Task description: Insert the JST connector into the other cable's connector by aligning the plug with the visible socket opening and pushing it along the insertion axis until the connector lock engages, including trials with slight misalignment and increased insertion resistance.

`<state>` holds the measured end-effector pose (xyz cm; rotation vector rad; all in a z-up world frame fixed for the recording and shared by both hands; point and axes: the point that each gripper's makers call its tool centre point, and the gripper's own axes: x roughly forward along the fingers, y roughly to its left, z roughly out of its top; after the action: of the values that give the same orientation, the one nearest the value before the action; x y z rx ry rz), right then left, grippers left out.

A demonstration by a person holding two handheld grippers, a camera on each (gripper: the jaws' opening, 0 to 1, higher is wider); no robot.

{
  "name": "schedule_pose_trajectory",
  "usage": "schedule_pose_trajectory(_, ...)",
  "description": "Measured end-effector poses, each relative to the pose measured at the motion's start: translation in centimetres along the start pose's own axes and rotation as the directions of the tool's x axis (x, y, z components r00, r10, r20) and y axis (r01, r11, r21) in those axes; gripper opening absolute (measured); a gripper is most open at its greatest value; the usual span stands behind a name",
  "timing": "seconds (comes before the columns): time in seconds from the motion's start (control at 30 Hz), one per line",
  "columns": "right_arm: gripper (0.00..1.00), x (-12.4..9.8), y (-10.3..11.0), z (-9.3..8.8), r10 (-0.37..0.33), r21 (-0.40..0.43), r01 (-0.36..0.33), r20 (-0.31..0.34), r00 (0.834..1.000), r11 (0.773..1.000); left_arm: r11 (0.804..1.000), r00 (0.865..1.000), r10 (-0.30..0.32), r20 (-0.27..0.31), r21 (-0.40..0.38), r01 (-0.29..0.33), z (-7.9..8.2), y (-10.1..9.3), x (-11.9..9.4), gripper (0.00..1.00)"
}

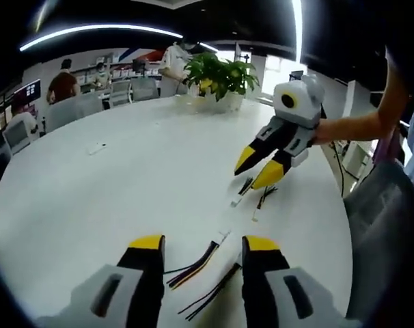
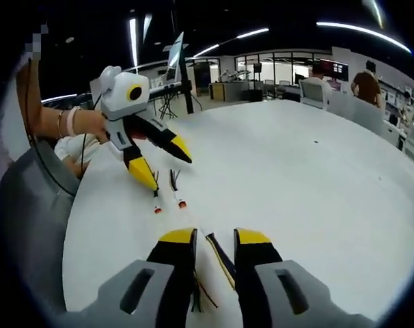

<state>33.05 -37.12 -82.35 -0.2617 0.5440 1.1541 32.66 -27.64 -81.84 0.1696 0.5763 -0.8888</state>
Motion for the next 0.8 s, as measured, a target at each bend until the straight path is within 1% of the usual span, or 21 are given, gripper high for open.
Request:
schedule_pose_trajectory(0.1, 0.15, -0.1, -0.2, 0.1, 0.006, -0.018, -0.006, 0.016, 1.000, 1.000, 1.000, 1.000, -0.009, 0.023, -0.009, 0.009, 0.3, 0.0, -0.1, 0.38)
schedule_pose_trajectory(0.17, 0.12, -0.2, -0.2, 0.2, 0.016, -0.038, -0.015, 0.023, 1.000, 0.999, 1.000, 0.999, -0.018, 0.045, -0.015, 0.018, 0.6, 0.0, -0.2, 0.36)
schedule_pose_trajectory(0.23, 0.09, -0.2, -0.2, 0.1, 0.025, -0.056, -0.024, 0.025, 0.999, 0.998, 0.999, 0.998, -0.032, 0.057, 0.000, 0.032, 0.8, -0.2, -0.2, 0.33)
schedule_pose_trajectory(0.33, 0.09, -0.2, -0.1, 0.1, 0.035, -0.052, -0.033, 0.031, 0.999, 0.998, 0.998, 0.997, -0.057, 0.060, 0.032, 0.056, 0.9, -0.5, -0.2, 0.29)
schedule_pose_trajectory(0.4, 0.10, -0.1, 0.2, 0.2, 0.053, -0.045, -0.051, 0.037, 0.998, 0.998, 0.996, 0.995, -0.075, 0.060, 0.047, 0.072, 0.9, -0.8, -0.1, 0.27)
schedule_pose_trajectory(0.47, 0.11, 0.0, 0.5, 0.1, 0.064, -0.056, -0.062, 0.034, 0.997, 0.997, 0.994, 0.994, -0.093, 0.056, 0.069, 0.089, 0.7, -0.9, 0.1, 0.25)
schedule_pose_trajectory(0.6, 0.12, 0.3, 0.9, -0.1, 0.075, -0.103, -0.074, 0.006, 0.997, 0.992, 0.989, 0.992, -0.120, 0.039, 0.092, 0.116, 0.4, -1.5, 0.5, 0.23)
schedule_pose_trajectory(0.67, 0.13, 0.4, 1.5, -0.2, 0.113, -0.118, -0.113, -0.005, 0.994, 0.987, 0.987, 0.991, -0.130, 0.026, 0.099, 0.127, 0.1, -1.7, 0.7, 0.23)
schedule_pose_trajectory(0.73, 0.13, 0.6, 1.6, 0.0, 0.118, -0.145, -0.118, -0.010, 0.993, 0.982, 0.985, 0.991, -0.136, 0.015, 0.113, 0.133, 0.0, -1.8, 0.9, 0.23)
schedule_pose_trajectory(0.8, 0.13, 0.7, 1.6, 0.0, 0.120, -0.154, -0.121, -0.014, 0.993, 0.981, 0.982, 0.990, -0.144, 0.012, 0.123, 0.141, -0.1, -1.8, 1.0, 0.22)
